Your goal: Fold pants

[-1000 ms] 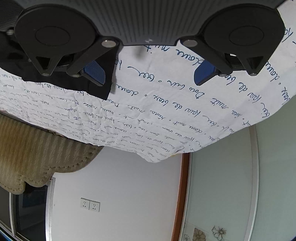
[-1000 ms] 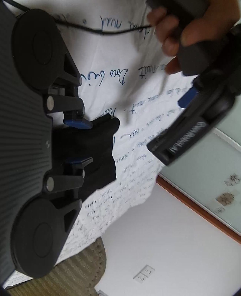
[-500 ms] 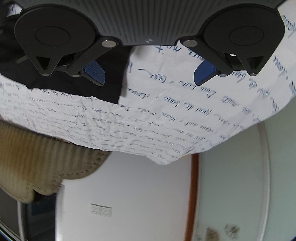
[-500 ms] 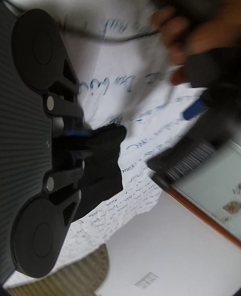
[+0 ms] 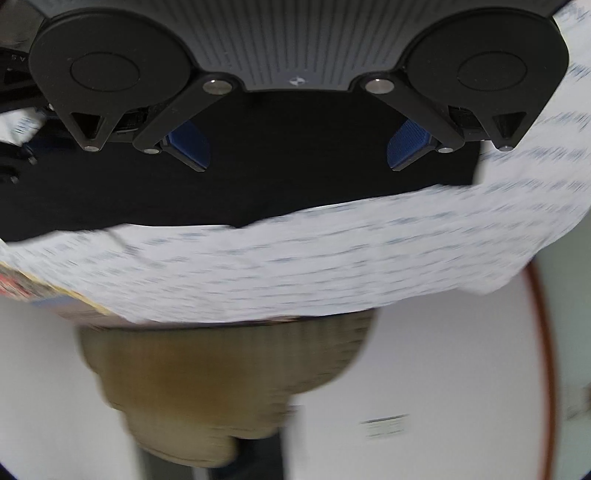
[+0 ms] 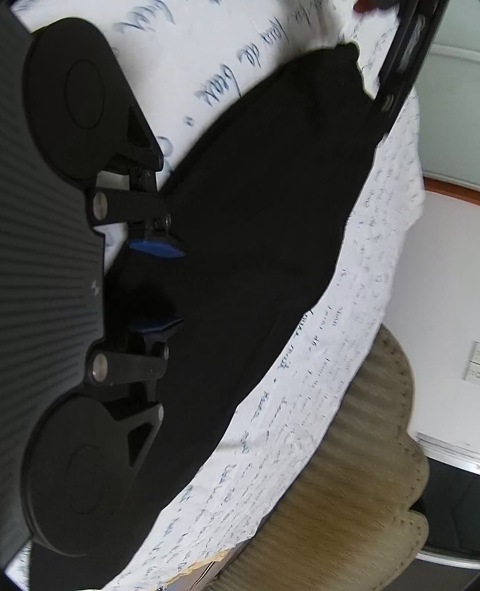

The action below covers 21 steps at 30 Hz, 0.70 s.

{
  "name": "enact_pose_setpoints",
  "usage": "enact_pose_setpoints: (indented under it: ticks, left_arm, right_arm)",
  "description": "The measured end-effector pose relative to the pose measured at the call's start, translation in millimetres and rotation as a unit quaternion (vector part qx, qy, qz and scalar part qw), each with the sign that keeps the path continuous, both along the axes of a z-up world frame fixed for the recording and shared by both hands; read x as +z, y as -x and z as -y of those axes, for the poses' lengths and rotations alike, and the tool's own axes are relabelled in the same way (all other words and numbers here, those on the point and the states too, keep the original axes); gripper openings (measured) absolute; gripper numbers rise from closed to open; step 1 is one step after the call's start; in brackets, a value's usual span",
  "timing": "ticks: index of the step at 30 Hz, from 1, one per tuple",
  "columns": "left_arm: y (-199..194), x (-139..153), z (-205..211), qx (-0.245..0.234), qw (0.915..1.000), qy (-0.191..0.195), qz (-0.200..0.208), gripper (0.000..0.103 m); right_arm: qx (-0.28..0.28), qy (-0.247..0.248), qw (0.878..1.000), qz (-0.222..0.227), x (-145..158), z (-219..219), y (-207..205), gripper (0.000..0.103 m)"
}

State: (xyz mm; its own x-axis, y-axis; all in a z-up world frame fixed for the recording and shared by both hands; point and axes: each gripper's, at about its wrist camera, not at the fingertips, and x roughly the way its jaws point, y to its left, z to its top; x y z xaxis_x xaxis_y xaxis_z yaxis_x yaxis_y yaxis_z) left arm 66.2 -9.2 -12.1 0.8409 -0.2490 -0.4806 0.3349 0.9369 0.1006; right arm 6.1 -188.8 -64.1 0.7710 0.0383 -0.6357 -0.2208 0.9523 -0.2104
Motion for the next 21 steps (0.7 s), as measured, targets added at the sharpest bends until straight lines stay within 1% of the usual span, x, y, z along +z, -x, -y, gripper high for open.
enact_pose_setpoints:
  ticks: [1,3,4,5,6,7,8,9,10,11,12,13,14,16,17,18,20,21]
  left_arm:
    - [0.7,-1.7,14.9,-0.015,0.9999,-0.004,0.001,0.103]
    - [-0.4,-6.0,43.0,-0.039,0.9992,-0.005,0.004,0.103]
    - [-2.4,-10.0,55.2,-0.052,0.9986,-0.001,0.005,0.103]
    - [-5.5,-15.7,67.0,-0.061,0.9981,-0.001,-0.001,0.103]
    - [-9.0,-21.8,77.7,-0.066,0.9977,-0.005,-0.012,0.103]
    - [-11.8,-28.2,85.6,-0.071,0.9972,-0.007,-0.024,0.103]
    - [-12.7,-34.9,90.9,-0.076,0.9965,-0.006,-0.032,0.103]
    - [-11.6,-41.1,95.2,-0.081,0.9959,-0.005,-0.04,0.103]
    - [-10.7,-47.2,98.9,-0.085,0.9952,-0.005,-0.048,0.103]
    - [-9.4,-52.8,102.8,-0.089,0.9944,-0.005,-0.056,0.103]
    - [-6.1,-57.9,105.3,-0.093,0.9938,-0.006,-0.06,0.103]
    - [-3.9,-63.1,108.6,-0.097,0.9932,-0.011,-0.063,0.103]
    - [-1.5,-66.8,110.5,-0.097,0.9933,-0.018,-0.06,0.103]
    - [1.2,-70.4,111.9,-0.096,0.9938,-0.026,-0.05,0.103]
    - [0.2,-71.2,111.6,-0.096,0.9937,-0.024,-0.052,0.103]
    - [-0.8,-71.1,111.0,-0.096,0.9936,-0.021,-0.056,0.103]
    - [-2.9,-71.5,108.8,-0.097,0.9932,-0.013,-0.063,0.103]
    - [-3.1,-71.7,108.3,-0.097,0.9931,-0.012,-0.065,0.103]
  right_arm:
    - [-0.008,-0.02,1.0,0.008,3.9,7.4,6.8,0.032]
    - [-0.034,-0.058,0.997,0.036,8.9,25.7,15.9,0.041]
    - [-0.049,-0.068,0.996,0.043,7.6,33.6,17.6,0.045]
    - [-0.053,-0.068,0.996,0.031,3.6,38.0,17.0,0.044]
    - [-0.044,-0.064,0.997,0.011,-2.6,42.6,17.8,0.044]
    - [-0.044,-0.073,0.996,0.017,-2.9,47.3,22.6,0.044]
    - [-0.055,-0.092,0.994,0.029,0.6,57.8,30.6,0.044]
    - [-0.076,-0.114,0.99,0.041,5.2,72.8,38.3,0.044]
    - [-0.107,-0.129,0.984,0.058,8.6,90.8,46.7,0.049]
    - [-0.15,-0.14,0.976,0.081,12.0,112.1,55.7,0.06]
    - [-0.195,-0.149,0.964,0.1,13.8,134.3,65.6,0.063]
    - [-0.241,-0.163,0.95,0.113,15.9,157.9,75.7,0.064]
    - [-0.287,-0.185,0.932,0.121,16.8,186.4,87.2,0.064]
    - [-0.361,-0.235,0.892,0.135,13.9,238.7,108.4,0.064]
    - [-0.398,-0.255,0.871,0.136,10.1,262.2,117.4,0.066]
    - [-0.425,-0.27,0.853,0.136,5.7,283.4,124.8,0.066]
    - [-0.457,-0.294,0.829,0.132,-4.6,315.2,129.8,0.066]
    - [-0.466,-0.31,0.819,0.126,-9.8,326.8,131.2,0.066]
